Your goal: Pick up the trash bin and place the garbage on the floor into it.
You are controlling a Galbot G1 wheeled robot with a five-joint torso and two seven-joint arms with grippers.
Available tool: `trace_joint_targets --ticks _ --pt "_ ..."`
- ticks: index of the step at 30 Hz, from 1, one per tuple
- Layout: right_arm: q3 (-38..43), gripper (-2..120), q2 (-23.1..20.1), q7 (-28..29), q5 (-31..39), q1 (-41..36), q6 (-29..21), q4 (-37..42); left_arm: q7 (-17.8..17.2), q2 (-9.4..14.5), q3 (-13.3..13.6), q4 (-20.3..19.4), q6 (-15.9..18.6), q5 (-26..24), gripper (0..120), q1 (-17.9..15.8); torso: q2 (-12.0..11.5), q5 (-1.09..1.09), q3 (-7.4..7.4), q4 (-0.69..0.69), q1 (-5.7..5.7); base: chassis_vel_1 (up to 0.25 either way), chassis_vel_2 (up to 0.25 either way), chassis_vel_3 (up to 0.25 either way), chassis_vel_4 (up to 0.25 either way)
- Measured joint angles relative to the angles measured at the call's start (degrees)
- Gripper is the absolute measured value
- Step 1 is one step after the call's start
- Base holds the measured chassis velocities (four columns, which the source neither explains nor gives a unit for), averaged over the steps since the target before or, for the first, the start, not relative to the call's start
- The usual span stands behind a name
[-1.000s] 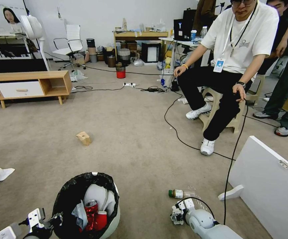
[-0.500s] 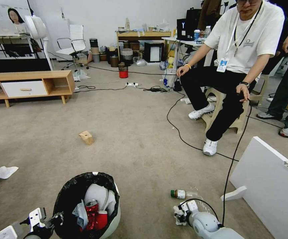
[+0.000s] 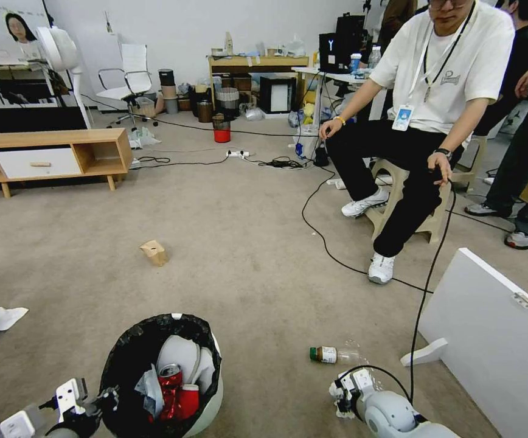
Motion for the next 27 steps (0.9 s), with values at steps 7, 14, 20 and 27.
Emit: trace_joint_targets --ticks 7,14,20,27 --pt "1.1 0 -2.3 1.1 2.4 -0.5 1.2 6.5 -0.3 0.1 0.2 -0.2 0.1 0.0 2 0.0 0.0 -0.01 0.0 0.0 0.0 0.0 0.0 0.0 0.0" --pt "2.4 0 -6.0 4.2 9.3 3.2 4.4 22.2 -1.3 0.6 1.0 -0.7 0.8 -0.5 2 -0.7 0.0 0.0 0.0 0.03 0.0 0.0 0.0 0.0 0.0" --pt "-0.6 0 -7.7 8.3 19.8 16.4 7.1 38.5 -4.0 1.4 1.3 -1.7 1.0 -3.7 2 -2.0 0.0 -0.01 -0.01 0.03 0.0 0.0 0.0 0.0 0.0" --pt "-9.0 0 -3.0 11.6 32.5 30.5 8.5 45.5 -5.3 3.4 0.8 -4.5 1.0 -6.5 2 -1.0 0.0 -0.01 -0.01 0.03 -0.01 0.0 0.0 0.0 0.0"
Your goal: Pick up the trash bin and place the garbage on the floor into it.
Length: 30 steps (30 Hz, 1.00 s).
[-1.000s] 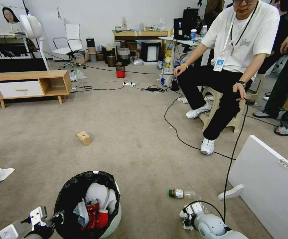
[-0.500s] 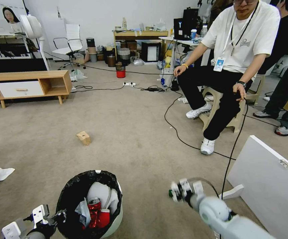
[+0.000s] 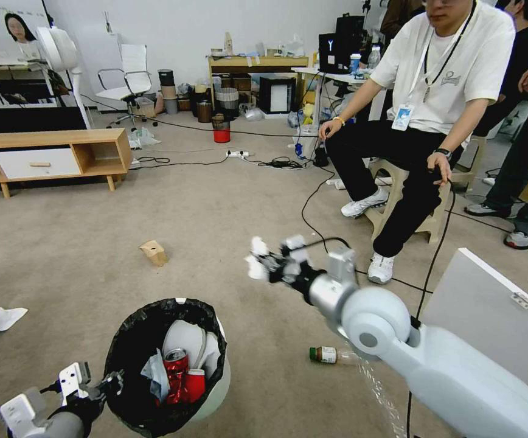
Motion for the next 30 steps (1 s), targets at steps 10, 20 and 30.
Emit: trace_joint_targets --ticks 10,20,30 --pt "-12.9 0 5.4 5.1 6.8 12.4 -4.7 1.2 0.0 0.9 -0.3 -1.6 0.0 -0.5 2 0.7 0.0 -0.04 0.0 -0.01 -0.01 0.0 0.0 0.0 0.0" --pt "-23.5 0 12.4 12.9 13.1 17.1 -14.7 -0.7 0.0 1.5 -0.3 -3.1 0.0 -0.8 2 1.4 0.0 0.0 0.0 -0.01 0.0 0.0 0.0 0.0 0.0" --pt "-25.7 0 14.1 15.6 14.0 17.3 -18.7 -3.2 0.0 1.4 -0.2 -3.5 0.0 -0.9 2 1.6 0.0 0.0 0.0 -0.01 0.0 0.0 0.0 0.0 0.0"
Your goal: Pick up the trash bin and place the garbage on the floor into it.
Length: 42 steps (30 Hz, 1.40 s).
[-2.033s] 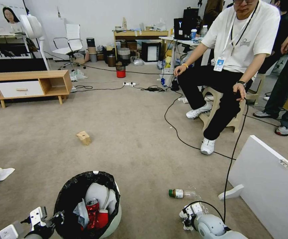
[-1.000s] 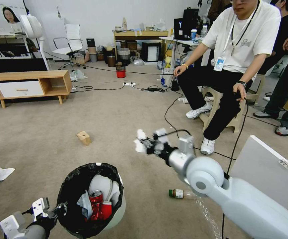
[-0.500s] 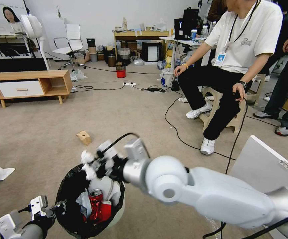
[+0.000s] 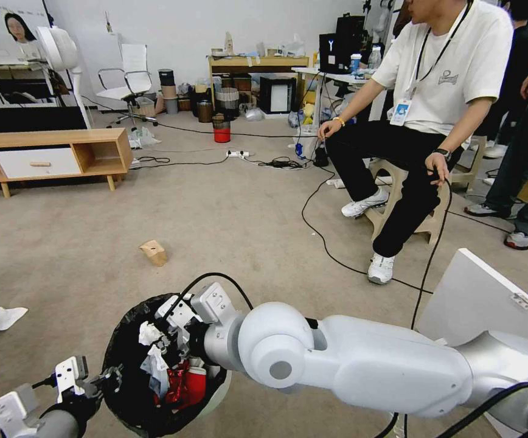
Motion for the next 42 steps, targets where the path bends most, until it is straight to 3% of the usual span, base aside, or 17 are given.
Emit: trace_joint_targets --ticks 24,28,35,37,42 --pt "-0.8 4 -3.1 1.7 -3.5 -3.6 -0.2 -2.7 0.2 -0.8 0.3 0.1 0.0 0.2 2 0.2 0.0 0.01 0.0 0.0 0.0 0.0 0.0 0.0 0.0" --pt "-0.4 25 -3.6 1.5 -4.1 -3.9 -0.1 -2.8 0.2 -0.8 0.3 0.1 0.0 0.3 2 0.2 0.0 0.01 0.0 0.0 0.0 0.0 0.0 0.0 0.0" --pt "0.5 46 -3.8 1.5 -4.6 -4.2 -0.1 -2.4 0.3 -0.7 0.3 0.5 0.0 0.4 2 0.2 0.0 0.01 0.0 0.0 0.0 0.0 0.0 0.0 0.0" --pt "1.1 60 -3.8 1.6 -4.5 -4.1 -0.1 -1.5 0.3 -0.8 0.3 0.7 0.0 0.5 2 0.1 0.0 0.01 0.0 0.0 0.0 0.0 0.0 0.0 0.0" --pt "1.3 75 -4.0 1.6 -4.4 -4.1 0.0 -1.1 0.3 -0.9 0.3 0.7 0.0 0.5 2 0.1 0.0 0.01 0.0 0.0 0.0 0.0 0.0 0.0 0.0"
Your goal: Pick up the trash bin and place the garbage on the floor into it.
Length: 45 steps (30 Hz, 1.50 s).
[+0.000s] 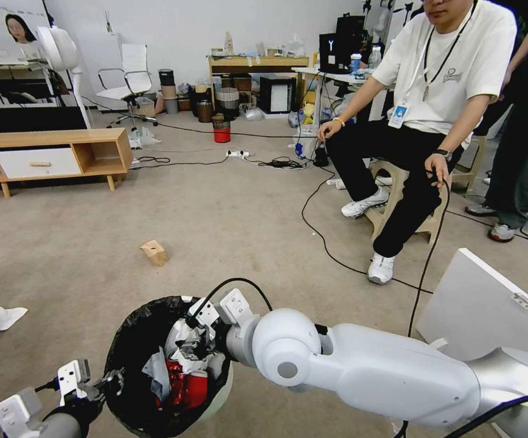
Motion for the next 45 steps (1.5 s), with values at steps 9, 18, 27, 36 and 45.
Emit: trace_joint_targets --ticks 9,18,27,36,45 --pt "0.3 99 0.9 0.0 0.1 0.2 0.0 0.2 0.0 -0.4 0.0 0.0 0.0 0.1 2 0.1 0.0 0.0 0.0 0.0 0.0 0.0 0.0 0.0 0.0" --pt "3.4 99 -0.4 -0.6 -0.7 0.1 0.0 1.5 0.1 -0.6 -0.1 0.2 0.0 0.3 2 0.2 0.0 0.0 0.0 0.01 0.0 0.0 0.0 0.0 0.0" --pt "16.5 100 -6.6 -6.4 -4.0 -3.2 7.8 5.2 0.1 -0.2 -0.7 0.8 0.0 0.4 2 0.2 0.0 0.0 0.0 0.0 0.0 0.0 0.0 0.0 0.0" --pt "31.2 100 -11.0 -13.9 -10.9 -13.1 27.9 6.4 0.1 0.1 -1.5 0.9 0.0 0.7 2 0.8 0.0 0.02 0.0 0.0 0.0 0.0 0.0 0.0 0.0" --pt "44.9 100 -14.7 -20.5 -20.4 -20.8 43.2 4.4 0.2 -0.7 -3.0 0.3 0.0 1.9 2 2.4 0.0 0.0 0.0 -0.02 0.0 0.0 0.0 0.0 0.0"
